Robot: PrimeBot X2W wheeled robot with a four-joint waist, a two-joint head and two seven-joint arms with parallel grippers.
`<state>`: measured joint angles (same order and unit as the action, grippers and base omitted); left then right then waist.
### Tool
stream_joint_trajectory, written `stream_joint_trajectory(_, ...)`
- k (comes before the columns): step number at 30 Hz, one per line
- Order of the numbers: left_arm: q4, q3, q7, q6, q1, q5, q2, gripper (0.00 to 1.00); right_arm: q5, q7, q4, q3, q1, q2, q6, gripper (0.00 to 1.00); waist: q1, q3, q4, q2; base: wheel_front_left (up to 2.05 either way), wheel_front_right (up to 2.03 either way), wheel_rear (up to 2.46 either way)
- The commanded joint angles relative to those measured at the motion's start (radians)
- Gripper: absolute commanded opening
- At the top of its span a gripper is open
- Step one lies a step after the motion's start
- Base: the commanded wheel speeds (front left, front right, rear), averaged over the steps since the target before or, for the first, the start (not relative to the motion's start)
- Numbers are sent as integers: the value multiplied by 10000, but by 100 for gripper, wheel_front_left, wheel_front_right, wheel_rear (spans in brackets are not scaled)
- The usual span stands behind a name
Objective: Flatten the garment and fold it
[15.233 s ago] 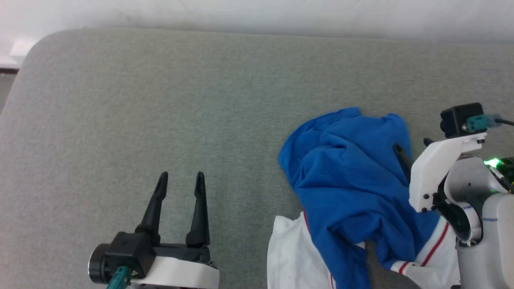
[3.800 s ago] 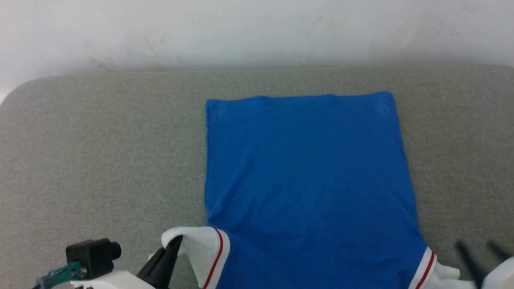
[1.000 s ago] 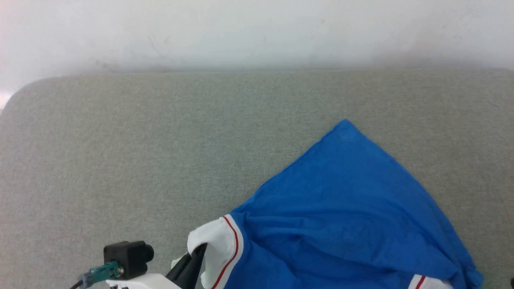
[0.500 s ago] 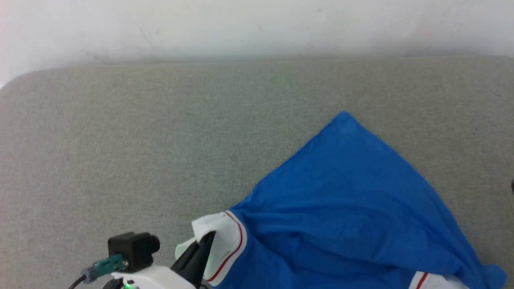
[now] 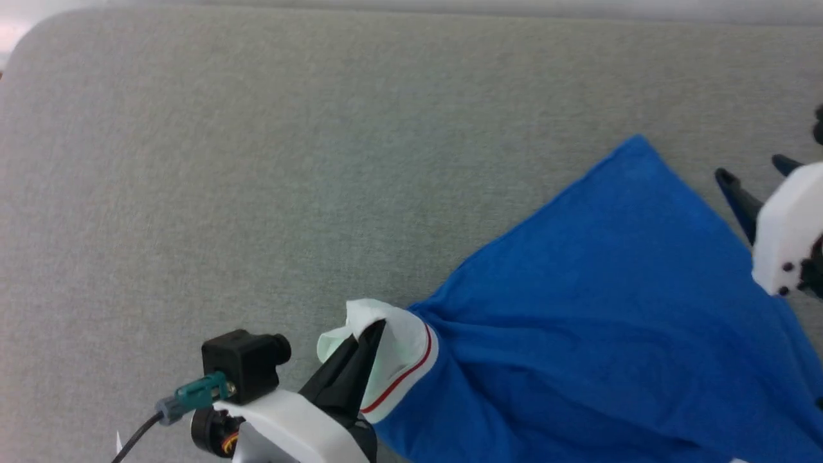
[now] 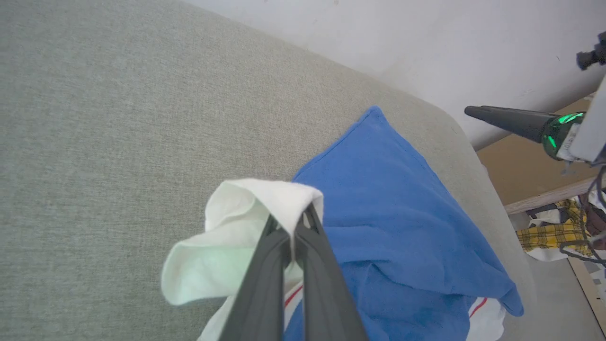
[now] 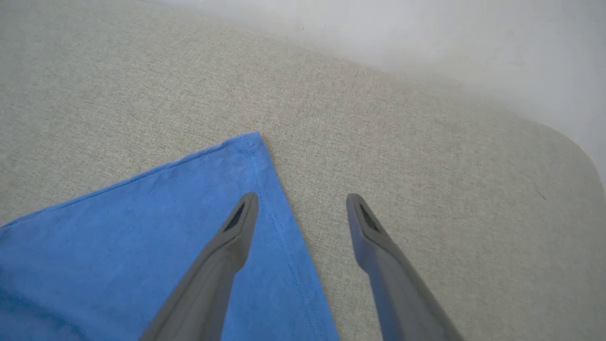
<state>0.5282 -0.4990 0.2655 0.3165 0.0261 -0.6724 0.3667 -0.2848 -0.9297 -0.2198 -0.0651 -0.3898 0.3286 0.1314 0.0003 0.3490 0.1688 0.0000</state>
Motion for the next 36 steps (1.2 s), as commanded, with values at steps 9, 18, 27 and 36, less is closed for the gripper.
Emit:
stream_joint_trajectory(9,-190,-239,-180,-229,-470,74,-329,0,73,-222,1450,708,-995,328,-7,100,-3,1333,1305,0,0,0,0)
stream_joint_trajectory(18,-340,-290,-317,-332,-581,17,-445,0,26,-95,1940,1042,-1094,742,-7,100,-3,1719,1487,0,0,0,0)
stream_joint_trajectory(27,-488,-187,-282,-289,-595,-72,-394,0,-96,-356,1999,1123,-922,876,-7,0,-3,1191,1127,0,0,0,0)
stream_joint_trajectory(36,-657,509,-216,95,-936,91,-49,0,-144,1555,1345,104,-470,-45,-7,0,-3,-659,210,0,0,0,0)
